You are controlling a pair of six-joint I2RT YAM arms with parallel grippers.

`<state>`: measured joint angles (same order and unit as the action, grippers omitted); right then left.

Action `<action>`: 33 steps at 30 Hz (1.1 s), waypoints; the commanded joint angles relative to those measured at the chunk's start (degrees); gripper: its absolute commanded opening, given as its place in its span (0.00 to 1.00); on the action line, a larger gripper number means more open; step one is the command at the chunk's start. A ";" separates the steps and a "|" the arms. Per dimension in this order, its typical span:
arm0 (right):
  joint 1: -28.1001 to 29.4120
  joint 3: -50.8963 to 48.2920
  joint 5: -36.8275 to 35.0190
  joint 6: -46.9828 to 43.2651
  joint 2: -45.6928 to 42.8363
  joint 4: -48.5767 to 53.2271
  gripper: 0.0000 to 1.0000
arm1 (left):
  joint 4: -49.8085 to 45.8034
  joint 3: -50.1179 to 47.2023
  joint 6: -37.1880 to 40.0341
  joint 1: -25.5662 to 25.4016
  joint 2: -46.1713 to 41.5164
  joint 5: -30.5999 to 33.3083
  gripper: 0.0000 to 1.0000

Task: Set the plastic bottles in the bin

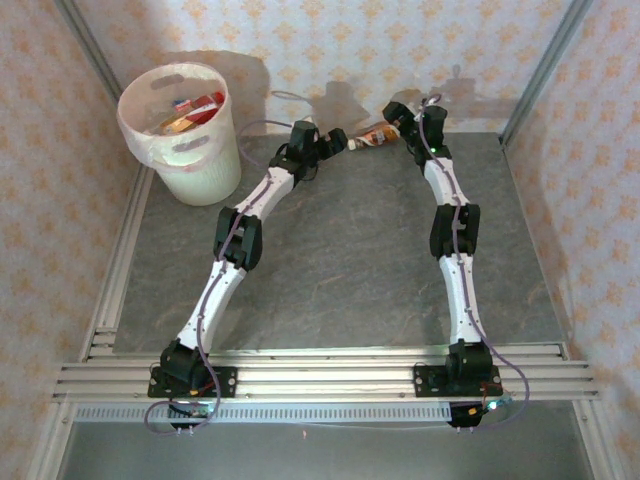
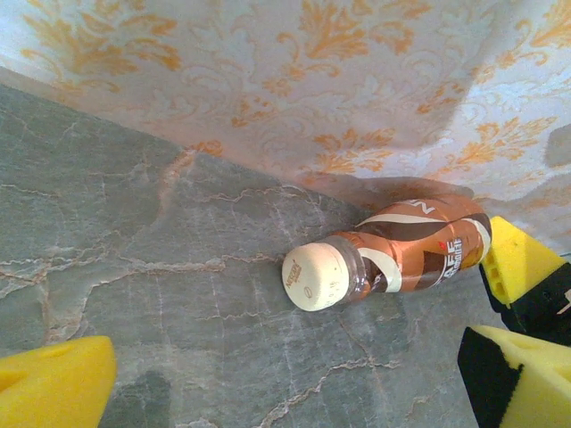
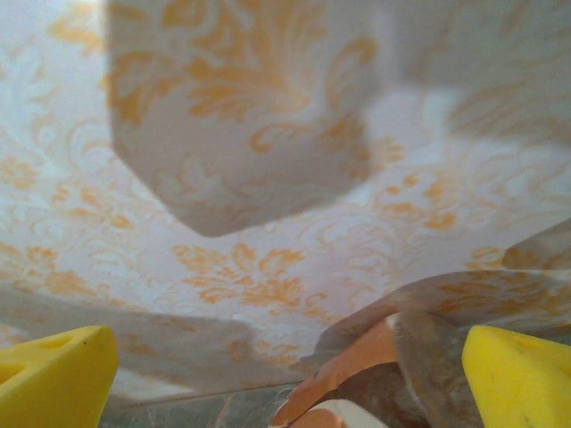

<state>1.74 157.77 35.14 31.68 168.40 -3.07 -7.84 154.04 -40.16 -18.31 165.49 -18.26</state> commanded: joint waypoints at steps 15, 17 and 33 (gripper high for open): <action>5.91 2.19 13.53 -4.23 -1.38 7.19 0.99 | -4.59 2.16 9.25 4.16 -3.54 -3.98 1.00; 6.89 2.06 14.52 -5.01 -1.90 9.23 0.99 | -5.61 -0.11 9.22 4.73 -5.69 -2.53 1.00; 15.98 0.43 24.11 -12.79 -5.05 10.70 0.99 | -12.28 -4.95 -8.47 7.07 -11.17 4.08 1.00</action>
<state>14.55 158.26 52.75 22.13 166.74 9.23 -21.30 148.38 -43.16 -12.45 157.88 -15.64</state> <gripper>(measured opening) 0.994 0.993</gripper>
